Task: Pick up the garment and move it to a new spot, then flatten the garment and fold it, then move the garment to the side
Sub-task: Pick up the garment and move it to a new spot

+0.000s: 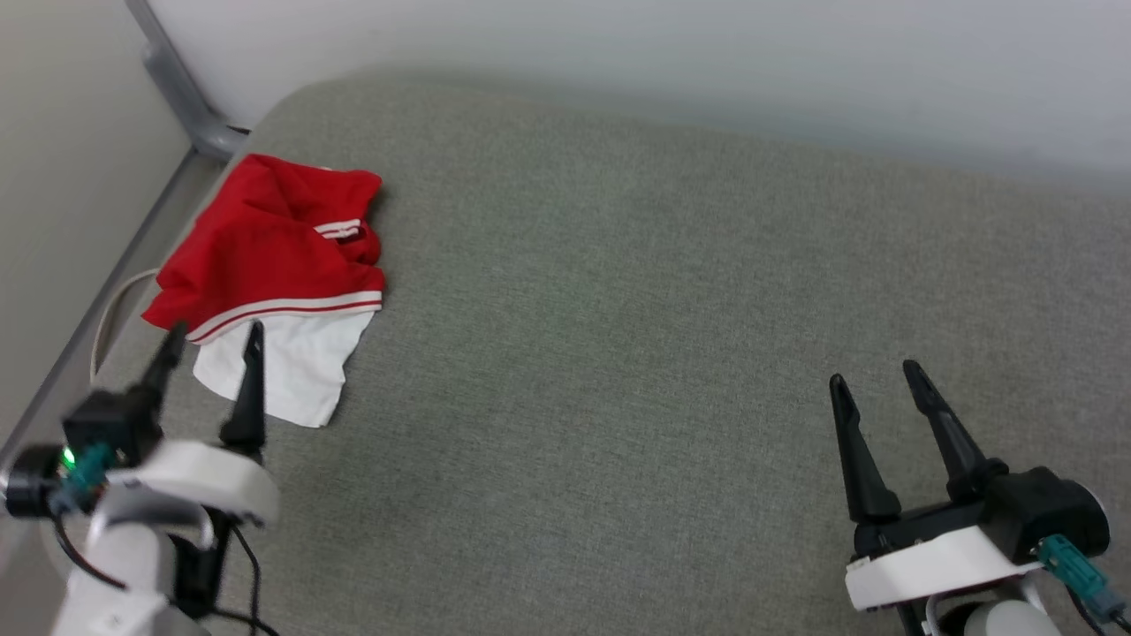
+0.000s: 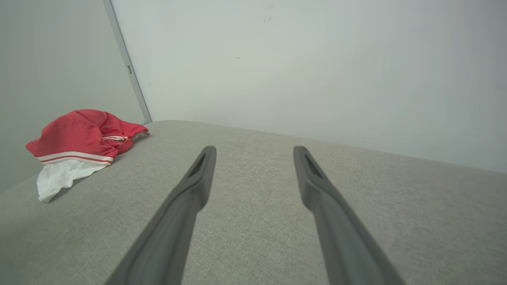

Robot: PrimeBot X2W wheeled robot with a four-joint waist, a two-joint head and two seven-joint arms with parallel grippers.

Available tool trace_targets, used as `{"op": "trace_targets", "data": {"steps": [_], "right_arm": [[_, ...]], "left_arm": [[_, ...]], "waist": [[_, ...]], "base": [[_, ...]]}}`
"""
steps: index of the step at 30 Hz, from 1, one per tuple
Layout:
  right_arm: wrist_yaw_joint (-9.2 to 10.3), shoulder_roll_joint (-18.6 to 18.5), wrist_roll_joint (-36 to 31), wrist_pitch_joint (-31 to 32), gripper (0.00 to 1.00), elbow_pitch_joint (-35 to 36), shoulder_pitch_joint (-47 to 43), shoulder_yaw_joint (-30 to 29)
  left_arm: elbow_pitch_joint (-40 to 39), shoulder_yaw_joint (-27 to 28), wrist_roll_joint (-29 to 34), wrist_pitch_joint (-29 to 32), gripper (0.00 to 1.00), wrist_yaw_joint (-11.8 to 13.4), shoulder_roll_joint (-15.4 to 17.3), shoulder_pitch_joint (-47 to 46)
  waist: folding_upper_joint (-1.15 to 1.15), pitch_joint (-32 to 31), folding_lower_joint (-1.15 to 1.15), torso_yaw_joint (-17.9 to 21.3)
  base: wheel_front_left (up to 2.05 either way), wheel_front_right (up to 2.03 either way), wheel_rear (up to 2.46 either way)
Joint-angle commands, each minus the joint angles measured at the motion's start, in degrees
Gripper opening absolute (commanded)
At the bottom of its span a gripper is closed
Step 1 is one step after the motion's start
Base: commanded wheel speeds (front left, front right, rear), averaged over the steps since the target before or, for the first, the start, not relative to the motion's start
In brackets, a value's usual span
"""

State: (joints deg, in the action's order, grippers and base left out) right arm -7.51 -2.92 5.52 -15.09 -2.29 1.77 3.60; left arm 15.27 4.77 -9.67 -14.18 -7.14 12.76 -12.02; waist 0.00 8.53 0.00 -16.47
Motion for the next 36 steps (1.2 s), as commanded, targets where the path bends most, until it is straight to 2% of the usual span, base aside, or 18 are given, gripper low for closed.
{"op": "trace_targets", "data": {"steps": [1, 9, 11, 12, 19, 27, 28, 29, 32, 36], "right_arm": [[0.04, 0.1, -0.2, -0.1, 1.00, 0.4, 1.2, -0.2], [0.04, 0.1, -2.6, -0.1, 1.00, 3.0, 4.5, -1.1], [0.04, 0.1, -3.3, -0.1, 1.00, 3.6, 5.1, -1.6], [0.05, 0.1, -3.3, -0.1, 1.00, 4.6, 5.9, -1.8], [0.05, 0.1, -4.0, -0.1, 1.00, 5.6, 7.2, -0.8], [0.04, 0.1, -4.6, -0.1, 1.00, 6.1, 7.2, -1.4], [0.05, 0.1, -4.8, -0.1, 1.00, 6.2, 7.2, -1.5], [0.05, 0.1, -5.0, -0.1, 1.00, 6.2, 7.2, -1.5], [0.05, 0.1, -5.3, -0.1, 1.00, 6.0, 7.2, -1.8], [0.04, 0.1, -5.4, -0.1, 1.00, 5.2, 7.0, -1.3]], "left_arm": [[0.8, -0.2, -0.4, 0.7, 1.00, -0.2, 1.7, -2.7], [8.7, -11.1, -13.8, 16.8, 1.00, -0.3, 15.9, -19.2], [10.1, -13.7, -17.0, 21.7, 1.00, -0.3, 18.4, -21.3], [11.6, -16.9, -21.7, 26.5, 1.00, -0.3, 21.4, -24.9], [17.1, -22.5, -29.3, 33.3, 1.00, -0.3, 24.6, -28.6], [23.8, -26.5, -34.2, 32.7, 1.00, -0.3, 23.8, -29.0], [24.4, -27.2, -34.8, 32.9, 0.42, -0.3, 23.5, -28.9], [24.5, -28.0, -35.6, 33.0, 0.00, -0.3, 23.3, -28.9], [25.2, -29.2, -37.6, 31.6, 0.00, -0.3, 23.2, -29.3], [26.4, -29.9, -38.1, 26.4, 0.00, -0.3, 24.6, -30.4]], "waist": [[0.00, 4.2, 0.00, 2.0], [0.00, 12.2, 0.00, 4.4], [0.00, 13.9, 0.00, 4.9], [0.00, 16.1, 0.00, 5.8], [0.00, 19.6, 0.00, 7.6], [0.00, 21.1, 0.00, 8.4], [0.00, 21.1, 0.00, 8.4], [0.00, 21.2, 0.00, 8.3], [0.00, 21.0, 0.00, 8.0], [0.00, 19.4, 0.00, 7.7]], "base": [[0.00, 0.00, 0.00], [0.00, 0.00, 0.00], [0.00, 0.00, 0.00], [0.00, 0.00, 0.00], [0.00, 0.00, 0.00], [0.00, 0.00, 0.00], [0.00, 0.00, 0.00], [0.00, 0.00, 0.00], [0.00, 0.00, 0.00], [0.00, 0.00, 0.00]]}}
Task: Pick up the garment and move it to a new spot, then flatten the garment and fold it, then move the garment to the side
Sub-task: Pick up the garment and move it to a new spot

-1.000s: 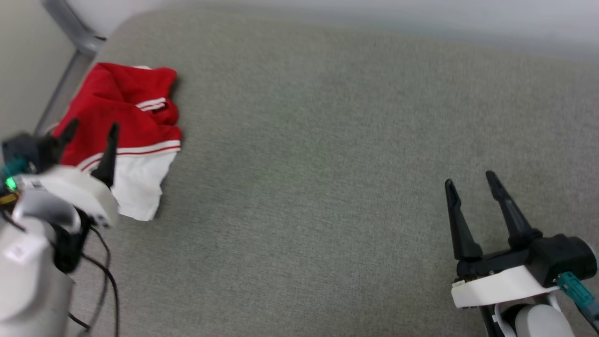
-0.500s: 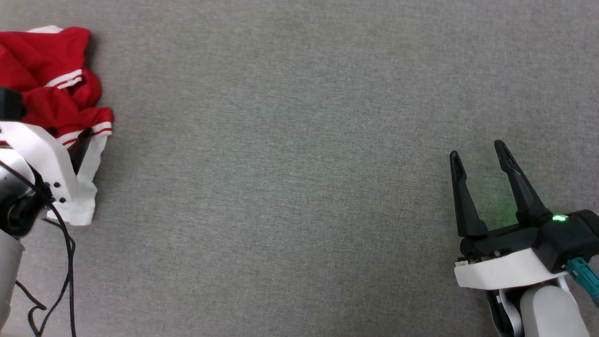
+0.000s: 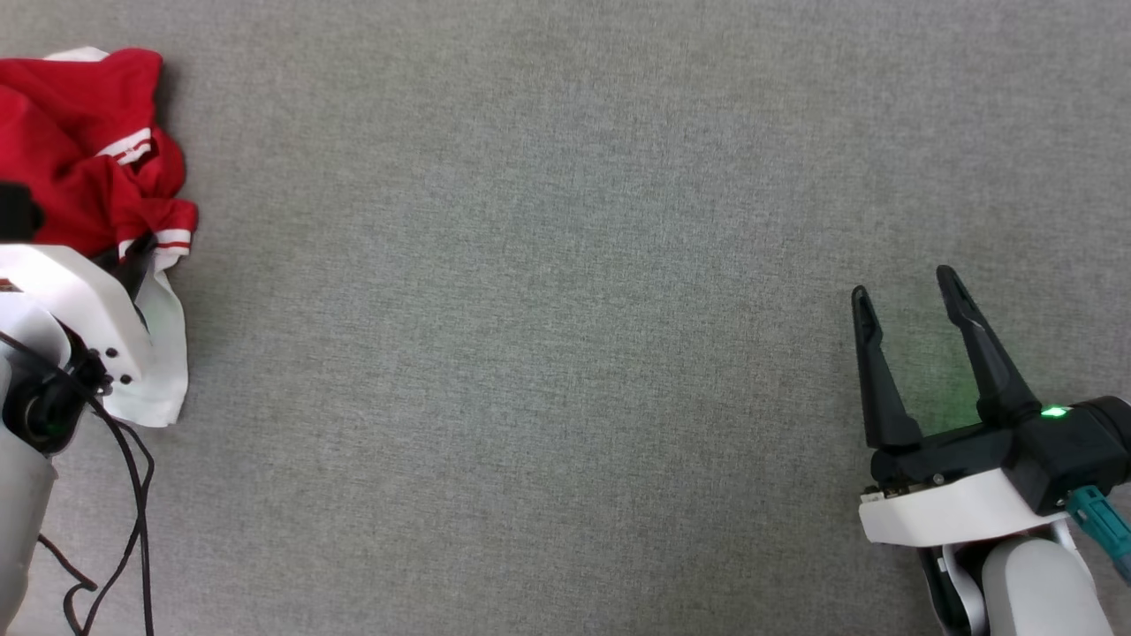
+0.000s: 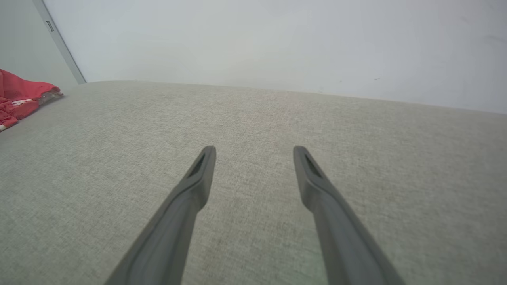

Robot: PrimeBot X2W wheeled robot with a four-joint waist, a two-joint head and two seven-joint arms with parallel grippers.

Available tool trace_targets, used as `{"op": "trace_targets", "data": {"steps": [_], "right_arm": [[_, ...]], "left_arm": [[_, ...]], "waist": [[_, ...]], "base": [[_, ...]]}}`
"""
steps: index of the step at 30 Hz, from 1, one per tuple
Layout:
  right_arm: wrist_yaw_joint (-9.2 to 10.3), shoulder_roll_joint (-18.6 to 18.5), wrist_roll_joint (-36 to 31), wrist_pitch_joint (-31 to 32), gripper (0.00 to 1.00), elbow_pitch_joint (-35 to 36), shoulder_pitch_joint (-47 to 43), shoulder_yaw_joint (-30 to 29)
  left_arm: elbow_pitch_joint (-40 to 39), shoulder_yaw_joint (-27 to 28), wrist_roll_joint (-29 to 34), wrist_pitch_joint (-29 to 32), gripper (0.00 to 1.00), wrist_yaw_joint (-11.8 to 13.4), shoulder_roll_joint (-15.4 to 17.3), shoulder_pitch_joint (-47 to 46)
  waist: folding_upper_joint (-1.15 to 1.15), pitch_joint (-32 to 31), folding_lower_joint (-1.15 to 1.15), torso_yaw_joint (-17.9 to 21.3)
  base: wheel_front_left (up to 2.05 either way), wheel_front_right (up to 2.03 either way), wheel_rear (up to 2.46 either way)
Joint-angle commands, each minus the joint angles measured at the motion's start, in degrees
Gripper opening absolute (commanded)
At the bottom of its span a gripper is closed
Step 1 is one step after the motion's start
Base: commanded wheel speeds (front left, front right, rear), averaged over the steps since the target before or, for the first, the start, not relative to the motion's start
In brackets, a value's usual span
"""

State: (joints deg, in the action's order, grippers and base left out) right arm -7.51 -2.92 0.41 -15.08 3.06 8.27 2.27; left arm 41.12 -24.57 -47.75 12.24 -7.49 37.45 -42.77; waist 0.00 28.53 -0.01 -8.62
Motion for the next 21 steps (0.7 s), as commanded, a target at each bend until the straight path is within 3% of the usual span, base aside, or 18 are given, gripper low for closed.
{"op": "trace_targets", "data": {"steps": [1, 12, 21], "right_arm": [[0.05, 0.1, -0.1, -0.1, 1.00, -0.3, 0.5, 0.2], [0.05, 0.1, 3.1, -0.1, 1.00, -3.7, -1.8, 0.3], [0.05, 0.1, 5.9, -0.1, 1.00, -5.3, -4.1, -0.5]], "left_arm": [[0.8, -0.5, 0.3, -1.9, 0.00, 0.1, 0.5, 0.0], [-0.3, -0.8, 4.2, -19.5, 0.00, 0.3, 5.5, 0.8], [-9.6, -0.9, 8.1, -23.7, 0.00, 2.7, 10.2, 2.1]], "waist": [[0.00, -1.3, 0.01, -0.1], [0.00, -12.5, 0.01, 1.5], [0.00, -20.1, 0.01, 4.3]], "base": [[0.00, 0.00, 0.00], [0.00, 0.00, 0.00], [0.00, 0.00, 0.00]]}}
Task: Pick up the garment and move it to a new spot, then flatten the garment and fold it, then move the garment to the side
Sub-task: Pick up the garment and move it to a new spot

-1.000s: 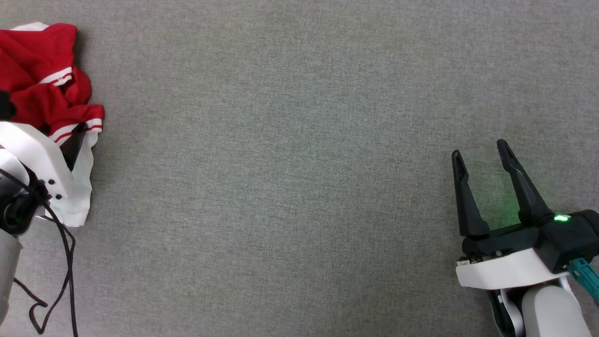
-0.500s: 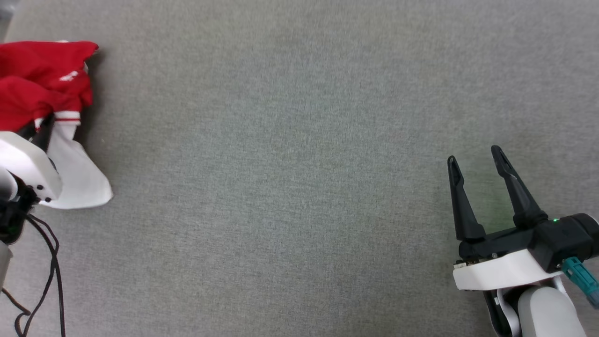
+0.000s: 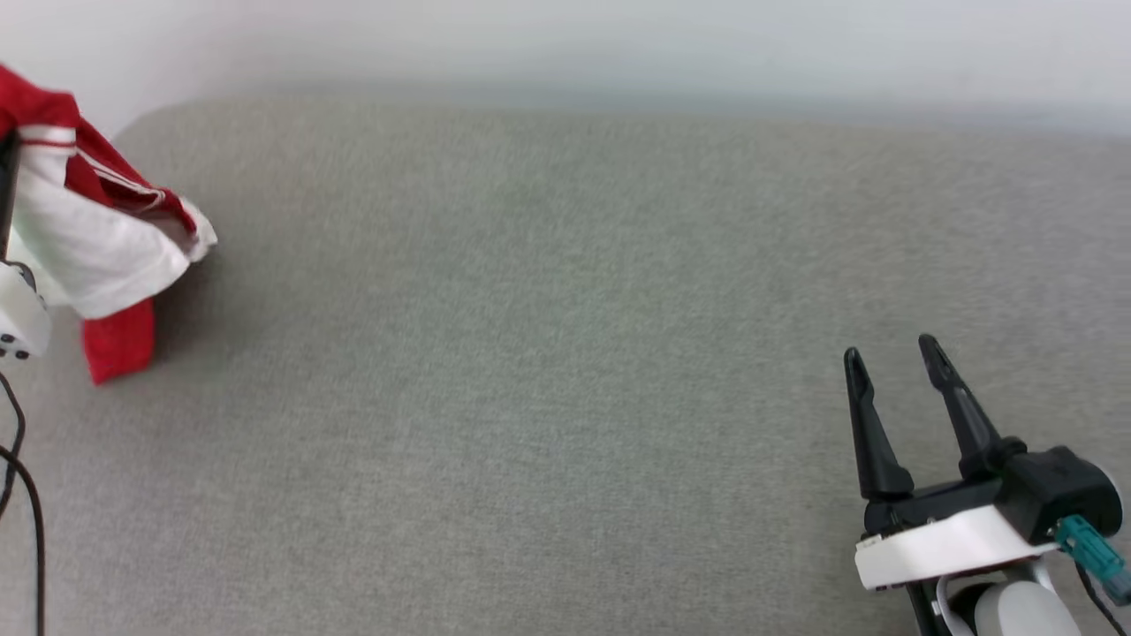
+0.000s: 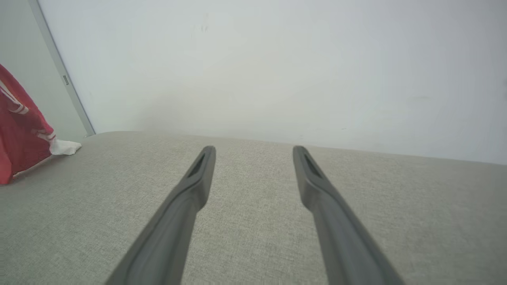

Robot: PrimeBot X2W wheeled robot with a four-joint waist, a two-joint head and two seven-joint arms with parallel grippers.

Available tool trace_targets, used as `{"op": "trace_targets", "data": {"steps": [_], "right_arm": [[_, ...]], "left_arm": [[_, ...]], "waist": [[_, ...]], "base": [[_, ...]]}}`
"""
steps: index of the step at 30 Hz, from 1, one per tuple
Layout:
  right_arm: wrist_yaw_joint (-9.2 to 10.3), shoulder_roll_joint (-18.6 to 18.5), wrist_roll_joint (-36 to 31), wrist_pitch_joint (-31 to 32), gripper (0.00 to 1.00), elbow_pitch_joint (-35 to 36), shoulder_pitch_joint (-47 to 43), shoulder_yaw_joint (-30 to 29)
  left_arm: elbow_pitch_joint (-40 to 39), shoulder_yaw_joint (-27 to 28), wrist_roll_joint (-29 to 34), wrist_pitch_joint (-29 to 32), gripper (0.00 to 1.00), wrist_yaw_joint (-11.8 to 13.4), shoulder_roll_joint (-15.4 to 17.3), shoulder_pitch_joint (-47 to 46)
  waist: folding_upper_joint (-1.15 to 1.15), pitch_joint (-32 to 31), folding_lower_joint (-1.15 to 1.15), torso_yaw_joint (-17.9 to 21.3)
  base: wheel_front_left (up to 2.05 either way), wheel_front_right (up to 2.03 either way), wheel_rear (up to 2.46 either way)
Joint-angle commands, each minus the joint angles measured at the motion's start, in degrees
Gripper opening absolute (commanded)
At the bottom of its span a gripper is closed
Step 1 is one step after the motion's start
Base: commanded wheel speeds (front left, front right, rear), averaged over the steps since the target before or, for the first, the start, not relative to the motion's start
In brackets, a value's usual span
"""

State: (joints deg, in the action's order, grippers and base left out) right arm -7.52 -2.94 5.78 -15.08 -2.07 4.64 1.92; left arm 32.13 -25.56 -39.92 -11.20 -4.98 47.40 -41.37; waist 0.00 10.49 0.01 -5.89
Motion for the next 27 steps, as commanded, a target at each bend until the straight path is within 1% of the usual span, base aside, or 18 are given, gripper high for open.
{"op": "trace_targets", "data": {"steps": [1, 6, 7, 8, 10, 14, 17, 21, 26, 27], "right_arm": [[0.06, 0.1, 0.7, -0.1, 1.00, -0.3, -0.5, -0.1], [0.06, 0.1, 1.7, -0.1, 1.00, -0.5, -0.9, -1.3], [0.06, 0.1, 1.7, -0.1, 1.00, -0.5, -0.9, -1.3], [0.06, 0.1, 1.9, -0.1, 1.00, -0.6, -0.9, -1.6], [0.05, 0.1, 2.3, -0.1, 1.00, -0.7, -0.9, -1.8], [0.06, 0.1, 3.0, -0.1, 1.00, -0.6, -0.1, -2.5], [0.05, 0.1, 3.7, -0.1, 1.00, -0.6, 0.5, -3.4], [0.06, 0.1, 4.4, -0.1, 1.00, -0.5, 1.3, -4.5], [0.05, 0.1, 4.8, -0.1, 1.00, -0.3, 1.4, -6.1], [0.05, 0.1, 4.9, -0.1, 1.00, -0.3, 1.4, -6.3]], "left_arm": [[-2.1, 0.2, 0.4, -0.5, 0.00, 0.5, 0.7, 0.9], [-9.8, -0.6, 1.6, 1.4, 0.00, 1.7, 2.1, 1.1], [-9.8, -0.6, 1.6, 1.4, 0.00, 1.7, 2.1, 1.1], [-11.5, -0.8, 1.8, 2.0, 0.00, 1.9, 2.2, 0.7], [-14.4, -1.0, 1.9, 3.1, 0.00, 2.4, 2.0, -0.4], [-19.5, -2.5, 3.1, 5.5, 0.00, 2.8, 0.5, -3.7], [-22.4, -4.0, 4.1, 7.3, 0.00, 3.0, -1.9, -6.5], [-25.0, -6.5, 5.7, 8.7, 0.00, 3.7, -6.7, -10.6], [-24.8, -8.5, 7.0, 6.9, 0.00, 4.4, -13.0, -14.3], [-24.3, -8.9, 7.1, 6.3, 0.00, 4.4, -13.8, -14.4]], "waist": [[0.00, -2.7, -0.01, 2.2], [0.00, -4.4, -0.01, 5.2], [0.00, -4.4, -0.01, 5.2], [0.00, -4.6, -0.01, 6.0], [0.00, -4.8, -0.01, 7.6], [0.00, -4.5, -0.01, 10.9], [0.00, -3.9, -0.01, 13.7], [0.00, -2.9, -0.01, 17.1], [0.00, -1.6, -0.01, 19.3], [0.00, -1.5, -0.01, 19.5]], "base": [[0.00, 0.00, 0.00], [0.00, 0.00, 0.00], [0.00, 0.00, 0.00], [0.00, 0.00, 0.00], [0.00, 0.00, 0.00], [0.00, 0.00, 0.00], [0.00, 0.00, 0.00], [0.00, 0.00, 0.00], [0.00, 0.00, 0.00], [0.00, 0.00, 0.00]]}}
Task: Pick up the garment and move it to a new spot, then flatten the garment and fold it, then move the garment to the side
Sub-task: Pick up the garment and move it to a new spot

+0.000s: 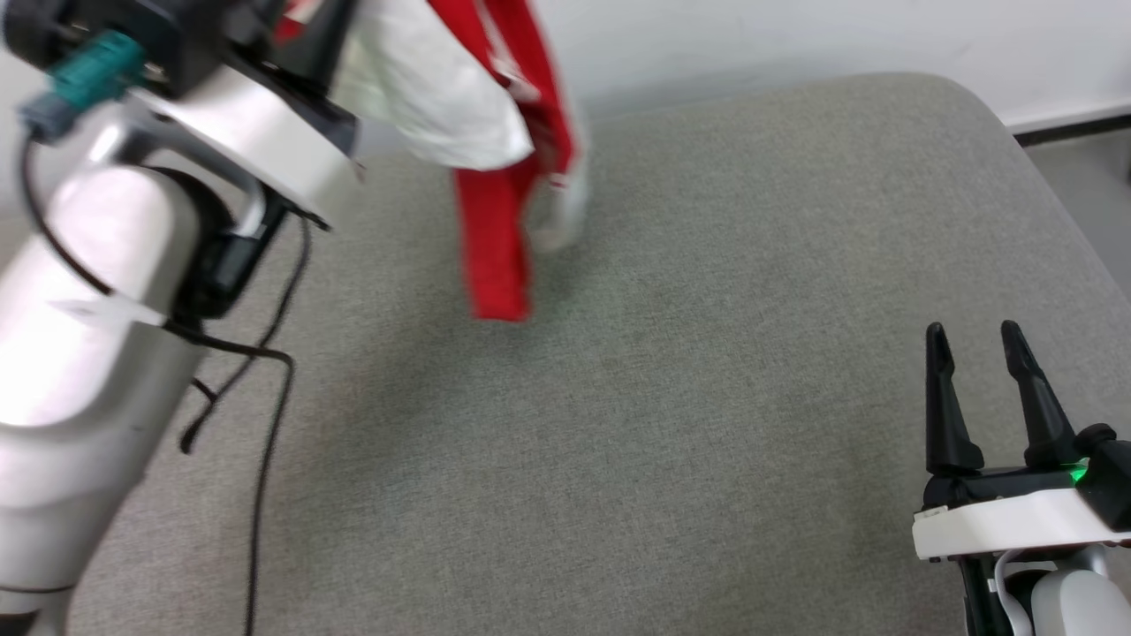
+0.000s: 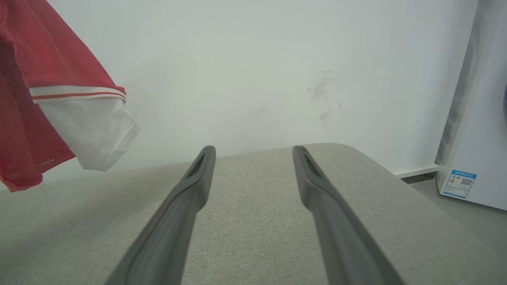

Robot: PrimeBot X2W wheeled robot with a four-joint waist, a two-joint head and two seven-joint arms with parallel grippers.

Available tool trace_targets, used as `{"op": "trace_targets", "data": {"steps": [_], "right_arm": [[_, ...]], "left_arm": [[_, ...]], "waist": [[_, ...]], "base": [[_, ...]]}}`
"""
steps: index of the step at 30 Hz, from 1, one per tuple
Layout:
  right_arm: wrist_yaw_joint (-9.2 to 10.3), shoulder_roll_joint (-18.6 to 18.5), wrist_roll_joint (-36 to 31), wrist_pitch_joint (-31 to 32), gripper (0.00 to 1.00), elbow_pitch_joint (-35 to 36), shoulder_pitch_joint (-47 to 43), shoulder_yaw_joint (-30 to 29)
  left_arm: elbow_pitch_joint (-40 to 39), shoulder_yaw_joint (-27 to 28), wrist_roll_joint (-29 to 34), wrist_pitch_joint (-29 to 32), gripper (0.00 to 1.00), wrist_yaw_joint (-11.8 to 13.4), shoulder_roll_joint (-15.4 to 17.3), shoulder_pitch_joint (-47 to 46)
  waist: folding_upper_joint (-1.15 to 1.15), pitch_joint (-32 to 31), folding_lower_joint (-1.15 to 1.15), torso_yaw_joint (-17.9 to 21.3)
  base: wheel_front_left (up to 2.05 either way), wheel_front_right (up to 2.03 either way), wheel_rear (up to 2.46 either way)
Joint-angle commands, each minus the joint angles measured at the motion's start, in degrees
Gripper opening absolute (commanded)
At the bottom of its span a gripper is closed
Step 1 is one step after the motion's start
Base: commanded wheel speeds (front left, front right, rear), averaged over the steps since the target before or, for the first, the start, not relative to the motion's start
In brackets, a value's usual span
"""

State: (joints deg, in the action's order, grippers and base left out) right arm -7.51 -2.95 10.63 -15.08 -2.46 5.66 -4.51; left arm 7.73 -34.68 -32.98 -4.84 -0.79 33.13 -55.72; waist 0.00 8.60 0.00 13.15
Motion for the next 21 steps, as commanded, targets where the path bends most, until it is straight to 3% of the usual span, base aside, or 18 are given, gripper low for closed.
{"op": "trace_targets", "data": {"steps": [1, 6, 16, 21], "right_arm": [[0.04, 0.1, 0.2, -0.1, 1.00, 0.0, 0.4, -0.1], [0.04, 0.1, 0.3, -0.1, 1.00, 0.3, 0.8, -0.7], [0.05, 0.1, -1.3, -0.1, 1.00, 0.3, 1.5, 0.8], [0.04, 0.1, -2.2, -0.1, 1.00, -0.1, 1.8, 0.7]], "left_arm": [[0.6, -0.3, 0.2, -0.5, 0.00, -0.1, -0.2, 0.2], [3.7, -4.5, 0.5, -1.4, 0.00, -1.3, -1.6, 6.5], [14.1, -14.0, 4.7, -3.8, 0.00, -5.2, 4.6, 17.9], [17.8, -18.5, 6.3, -5.2, 0.00, -6.2, 3.6, 18.4]], "waist": [[0.00, 0.6, 0.00, 0.5], [0.00, 1.5, 0.00, -0.2], [0.00, 3.6, 0.00, -3.7], [0.00, 4.1, 0.00, -5.4]], "base": [[0.00, 0.00, 0.00], [0.00, 0.00, 0.00], [0.00, 0.00, 0.00], [0.00, 0.00, 0.00]]}}
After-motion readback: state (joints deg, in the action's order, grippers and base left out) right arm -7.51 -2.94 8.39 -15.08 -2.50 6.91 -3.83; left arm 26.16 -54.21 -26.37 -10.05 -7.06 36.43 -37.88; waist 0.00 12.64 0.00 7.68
